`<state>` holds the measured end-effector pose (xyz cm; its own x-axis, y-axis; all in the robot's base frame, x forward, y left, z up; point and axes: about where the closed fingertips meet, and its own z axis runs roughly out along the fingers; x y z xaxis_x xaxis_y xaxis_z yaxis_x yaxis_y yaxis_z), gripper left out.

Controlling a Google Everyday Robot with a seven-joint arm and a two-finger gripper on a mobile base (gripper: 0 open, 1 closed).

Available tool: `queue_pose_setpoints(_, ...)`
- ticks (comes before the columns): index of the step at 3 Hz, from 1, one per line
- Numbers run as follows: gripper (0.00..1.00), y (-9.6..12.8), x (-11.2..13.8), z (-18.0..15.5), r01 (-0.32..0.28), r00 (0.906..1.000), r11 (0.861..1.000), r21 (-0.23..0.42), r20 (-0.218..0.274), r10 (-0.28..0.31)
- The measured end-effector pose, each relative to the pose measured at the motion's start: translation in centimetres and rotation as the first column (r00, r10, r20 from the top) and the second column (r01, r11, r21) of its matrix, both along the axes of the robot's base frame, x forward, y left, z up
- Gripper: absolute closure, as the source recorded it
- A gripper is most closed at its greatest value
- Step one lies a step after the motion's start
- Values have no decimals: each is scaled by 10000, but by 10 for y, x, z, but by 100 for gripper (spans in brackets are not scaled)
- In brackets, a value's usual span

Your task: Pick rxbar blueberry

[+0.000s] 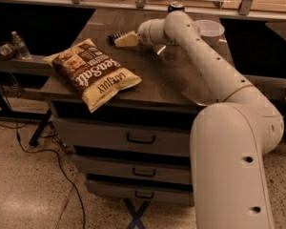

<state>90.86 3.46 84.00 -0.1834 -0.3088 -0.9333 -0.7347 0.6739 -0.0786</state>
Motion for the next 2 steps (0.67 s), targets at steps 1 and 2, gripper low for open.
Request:
queue_pose_setpoints(1, 41, -4, -1, -3, 69, 10000, 10000, 15, -63, -69)
queue_pose_setpoints(2, 73, -10, -4, -6, 187, 9997, 9998, 40, -135, -186)
